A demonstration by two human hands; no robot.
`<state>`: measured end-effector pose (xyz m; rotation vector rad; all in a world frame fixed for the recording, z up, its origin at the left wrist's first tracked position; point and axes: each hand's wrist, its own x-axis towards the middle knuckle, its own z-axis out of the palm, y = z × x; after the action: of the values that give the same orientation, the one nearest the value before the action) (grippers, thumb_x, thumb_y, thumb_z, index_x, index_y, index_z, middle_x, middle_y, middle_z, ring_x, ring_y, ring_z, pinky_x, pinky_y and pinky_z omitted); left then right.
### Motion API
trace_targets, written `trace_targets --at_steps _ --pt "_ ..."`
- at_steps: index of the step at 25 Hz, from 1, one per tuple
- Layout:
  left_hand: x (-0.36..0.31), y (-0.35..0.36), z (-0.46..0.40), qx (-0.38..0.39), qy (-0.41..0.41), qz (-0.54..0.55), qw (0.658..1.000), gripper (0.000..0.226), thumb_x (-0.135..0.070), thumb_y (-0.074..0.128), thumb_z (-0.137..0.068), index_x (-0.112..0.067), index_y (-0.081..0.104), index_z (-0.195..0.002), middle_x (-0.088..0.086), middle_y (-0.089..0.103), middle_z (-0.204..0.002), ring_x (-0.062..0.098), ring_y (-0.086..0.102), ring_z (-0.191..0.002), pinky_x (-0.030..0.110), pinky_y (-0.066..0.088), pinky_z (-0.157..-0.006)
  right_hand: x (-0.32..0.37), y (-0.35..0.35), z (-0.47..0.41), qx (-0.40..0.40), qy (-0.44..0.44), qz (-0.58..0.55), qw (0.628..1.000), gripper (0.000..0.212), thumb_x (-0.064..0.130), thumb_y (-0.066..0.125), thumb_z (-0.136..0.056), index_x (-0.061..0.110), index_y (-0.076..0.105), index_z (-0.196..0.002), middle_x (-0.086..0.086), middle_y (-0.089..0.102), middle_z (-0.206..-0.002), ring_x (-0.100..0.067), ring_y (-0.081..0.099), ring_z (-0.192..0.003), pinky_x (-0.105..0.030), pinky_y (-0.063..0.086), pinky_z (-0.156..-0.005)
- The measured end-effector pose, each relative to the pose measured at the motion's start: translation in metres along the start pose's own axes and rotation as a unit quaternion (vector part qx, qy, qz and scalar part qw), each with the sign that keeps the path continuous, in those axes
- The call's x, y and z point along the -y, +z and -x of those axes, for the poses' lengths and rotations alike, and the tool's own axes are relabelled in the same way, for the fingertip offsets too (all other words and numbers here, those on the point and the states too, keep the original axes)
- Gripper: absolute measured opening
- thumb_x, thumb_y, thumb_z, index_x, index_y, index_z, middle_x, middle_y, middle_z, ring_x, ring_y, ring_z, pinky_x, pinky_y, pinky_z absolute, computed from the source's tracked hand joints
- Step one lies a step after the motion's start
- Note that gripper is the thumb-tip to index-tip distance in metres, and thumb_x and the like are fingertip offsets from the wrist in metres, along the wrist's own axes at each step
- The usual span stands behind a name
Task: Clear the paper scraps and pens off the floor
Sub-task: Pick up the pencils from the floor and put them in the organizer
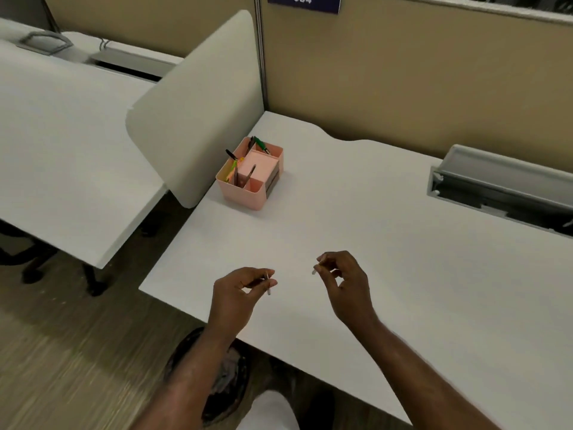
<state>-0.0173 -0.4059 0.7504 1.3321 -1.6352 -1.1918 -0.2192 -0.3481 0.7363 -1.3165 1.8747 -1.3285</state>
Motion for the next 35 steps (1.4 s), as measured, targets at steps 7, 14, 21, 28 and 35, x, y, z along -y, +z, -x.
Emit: trace_targets --at_steps 7,14,21,28,35 --pt "0.032 -0.011 -0.072 0.043 -0.035 -0.013 0.998 0.014 -0.018 0.082 -0.071 -0.023 0.078 -0.083 -0.011 0.076 -0.083 0.012 0.070 -0.077 0.030 0.058 -0.074 0.023 0.096 -0.153 -0.013 -0.013 0.010 1.000 0.016 0.013 0.072 -0.083 0.014 0.070 -0.099 0.001 0.072 -0.092 -0.005 0.065 -0.081 -0.009 0.047 -0.074" --pt "0.041 -0.027 -0.116 0.035 -0.035 -0.028 0.998 0.010 -0.023 0.081 -0.072 -0.030 0.076 -0.078 -0.021 0.074 -0.084 0.006 0.070 -0.080 0.023 0.056 -0.071 0.025 0.178 -0.244 0.070 -0.011 0.077 0.994 0.023 0.010 0.068 -0.085 0.010 0.071 -0.108 -0.006 0.073 -0.106 -0.018 0.066 -0.093 -0.033 0.056 -0.086" --pt "0.038 -0.051 -0.152 -0.014 -0.027 -0.016 0.999 0.015 -0.023 0.078 -0.071 -0.020 0.077 -0.085 -0.017 0.075 -0.086 0.007 0.070 -0.081 0.019 0.056 -0.073 0.011 0.193 -0.255 0.115 0.012 0.129 0.985 0.023 0.015 0.064 -0.089 0.013 0.068 -0.112 -0.005 0.072 -0.108 -0.019 0.065 -0.094 -0.030 0.054 -0.086" --pt "0.014 -0.065 -0.212 -0.123 0.099 -0.068 0.985 0.022 -0.011 0.075 -0.077 -0.010 0.073 -0.099 -0.002 0.073 -0.095 0.005 0.069 -0.090 0.021 0.056 -0.079 -0.083 0.127 -0.164 0.169 0.005 0.266 0.949 0.049 0.025 0.067 -0.086 0.018 0.053 -0.132 -0.004 0.059 -0.132 -0.023 0.056 -0.118 -0.033 0.042 -0.099" --pt "0.026 -0.047 -0.282 -0.123 0.073 -0.073 0.987 0.021 -0.010 0.072 -0.083 -0.010 0.073 -0.103 -0.006 0.071 -0.097 0.010 0.068 -0.091 0.031 0.058 -0.082 -0.133 0.093 -0.097 0.331 0.068 0.321 0.885 0.059 0.032 0.052 -0.093 0.027 0.028 -0.146 0.008 0.022 -0.156 -0.012 0.023 -0.143 -0.020 0.014 -0.111"
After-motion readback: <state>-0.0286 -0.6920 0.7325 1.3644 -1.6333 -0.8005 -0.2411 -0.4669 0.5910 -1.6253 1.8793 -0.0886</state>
